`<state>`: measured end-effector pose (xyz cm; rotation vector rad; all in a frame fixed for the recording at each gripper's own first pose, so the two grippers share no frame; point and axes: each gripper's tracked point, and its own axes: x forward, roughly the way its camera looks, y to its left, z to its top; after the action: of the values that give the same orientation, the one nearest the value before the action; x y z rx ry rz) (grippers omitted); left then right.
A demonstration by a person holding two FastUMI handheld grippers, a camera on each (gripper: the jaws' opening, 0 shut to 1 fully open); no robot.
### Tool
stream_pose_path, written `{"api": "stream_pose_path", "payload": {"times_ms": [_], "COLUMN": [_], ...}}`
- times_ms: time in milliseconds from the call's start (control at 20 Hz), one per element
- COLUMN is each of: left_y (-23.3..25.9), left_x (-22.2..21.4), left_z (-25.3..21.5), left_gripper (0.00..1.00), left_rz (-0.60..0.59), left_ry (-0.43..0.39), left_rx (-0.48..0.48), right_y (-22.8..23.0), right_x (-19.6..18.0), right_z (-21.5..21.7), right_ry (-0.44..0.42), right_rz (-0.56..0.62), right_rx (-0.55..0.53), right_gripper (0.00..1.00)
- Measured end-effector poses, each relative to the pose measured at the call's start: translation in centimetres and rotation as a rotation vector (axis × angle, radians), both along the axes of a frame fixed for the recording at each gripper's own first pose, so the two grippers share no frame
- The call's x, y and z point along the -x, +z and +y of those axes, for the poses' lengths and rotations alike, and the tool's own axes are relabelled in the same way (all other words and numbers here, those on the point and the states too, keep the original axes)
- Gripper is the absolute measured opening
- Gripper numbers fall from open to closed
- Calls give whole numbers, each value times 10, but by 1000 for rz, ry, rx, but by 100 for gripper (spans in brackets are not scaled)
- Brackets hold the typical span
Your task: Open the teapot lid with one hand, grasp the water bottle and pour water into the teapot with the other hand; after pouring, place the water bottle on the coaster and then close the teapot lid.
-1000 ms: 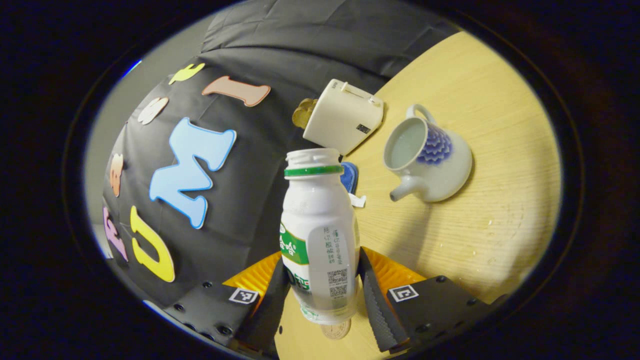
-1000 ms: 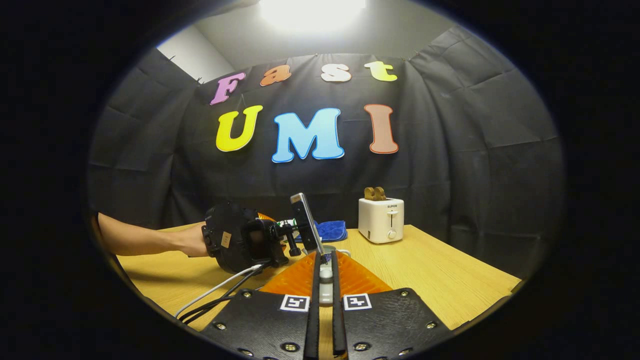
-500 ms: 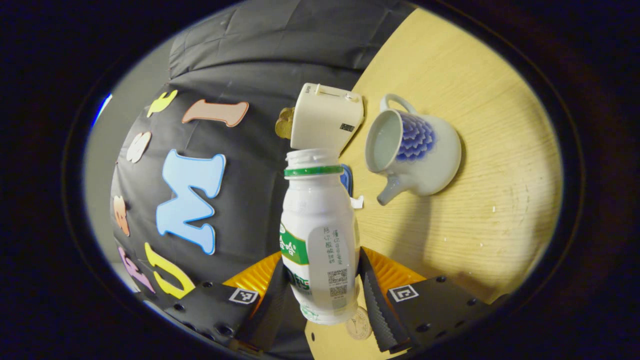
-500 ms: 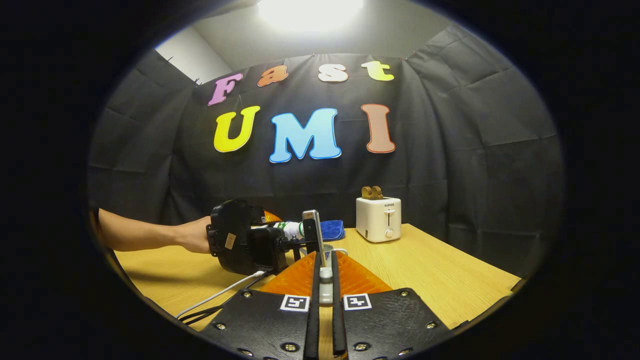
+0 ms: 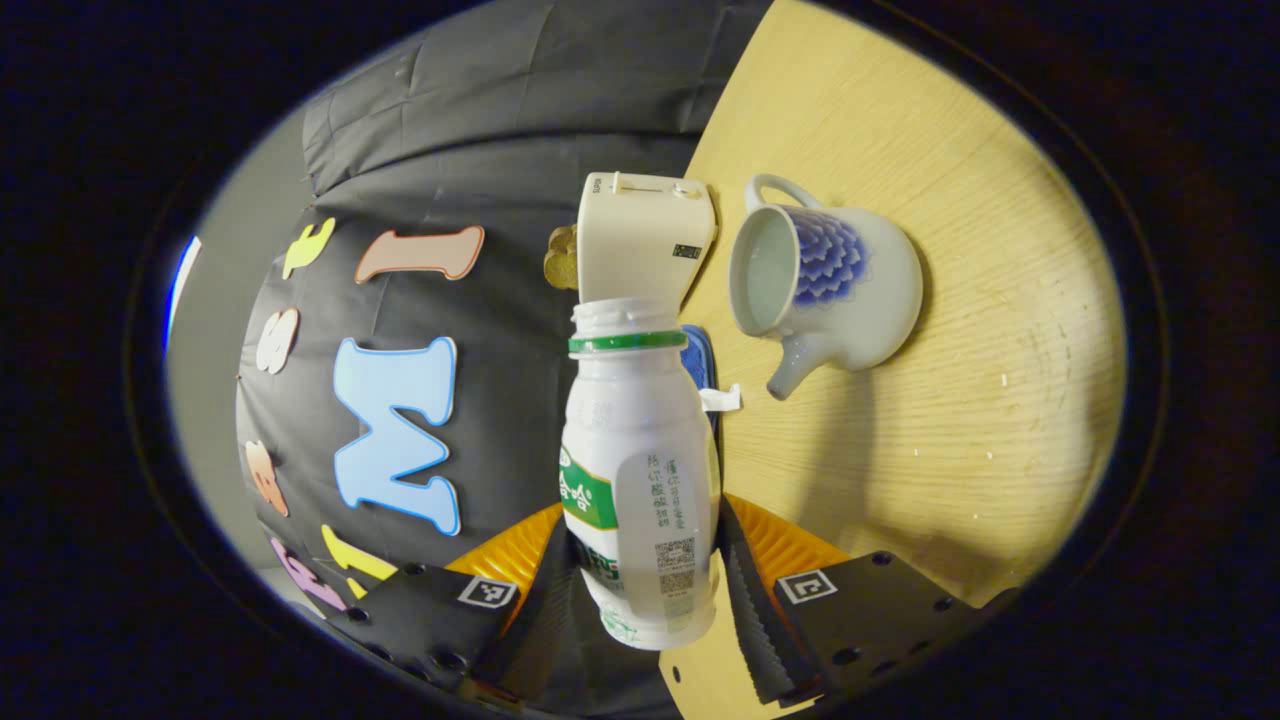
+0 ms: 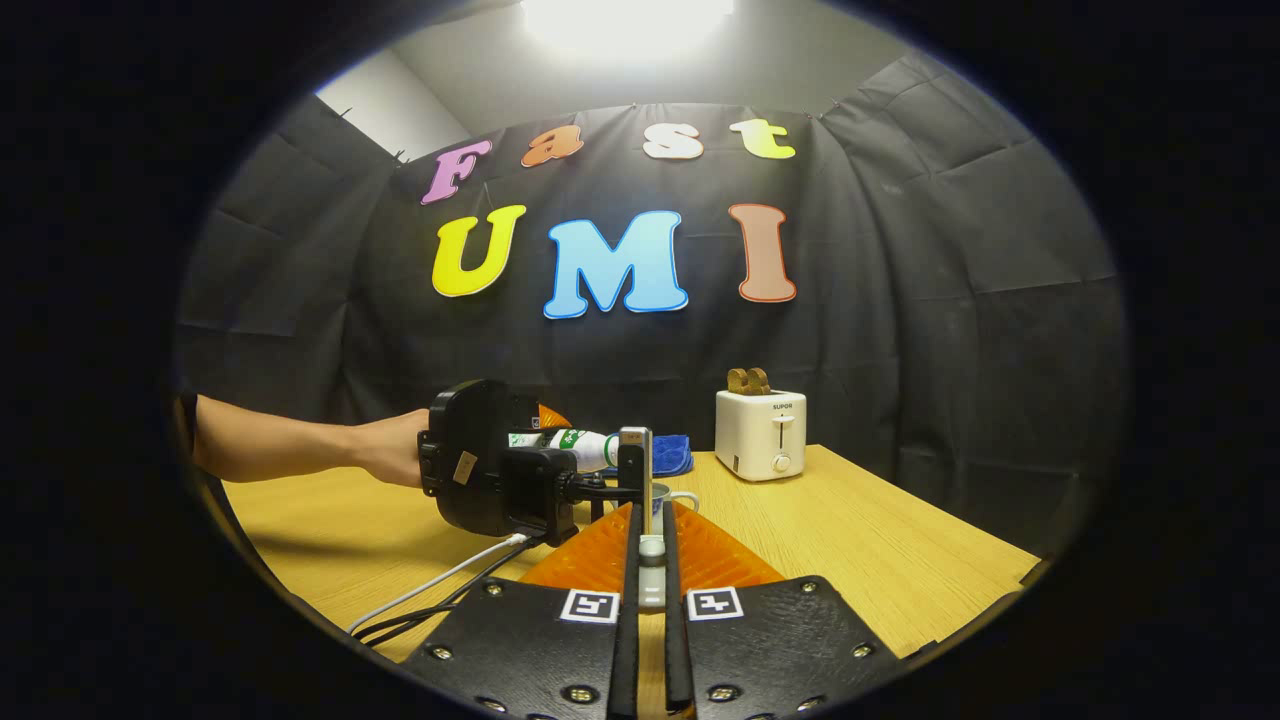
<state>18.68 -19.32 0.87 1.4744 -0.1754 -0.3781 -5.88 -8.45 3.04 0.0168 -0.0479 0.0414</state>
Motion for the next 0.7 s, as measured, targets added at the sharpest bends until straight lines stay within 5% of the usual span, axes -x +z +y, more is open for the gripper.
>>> {"api": "stream_pose_path", "payload": {"times_ms": [250,350,700], "left_y": [5,5,8], "left_x": [0,-1,-3], "left_z": [-1,-2,-3], "left_gripper": [85,75,75], "left_rz": [-29,-28,-57], "left_ry": [-4,-9,-15], "left_rx": [-45,-48,-104], "right_y": [2,3,4], "right_x": [1,1,1], "right_z": [-1,0,0], "right_ry": [-3,-3,0], "right_rz": [-5,-6,-7], "right_rx": [3,5,6], "right_gripper": [11,11,11]}}
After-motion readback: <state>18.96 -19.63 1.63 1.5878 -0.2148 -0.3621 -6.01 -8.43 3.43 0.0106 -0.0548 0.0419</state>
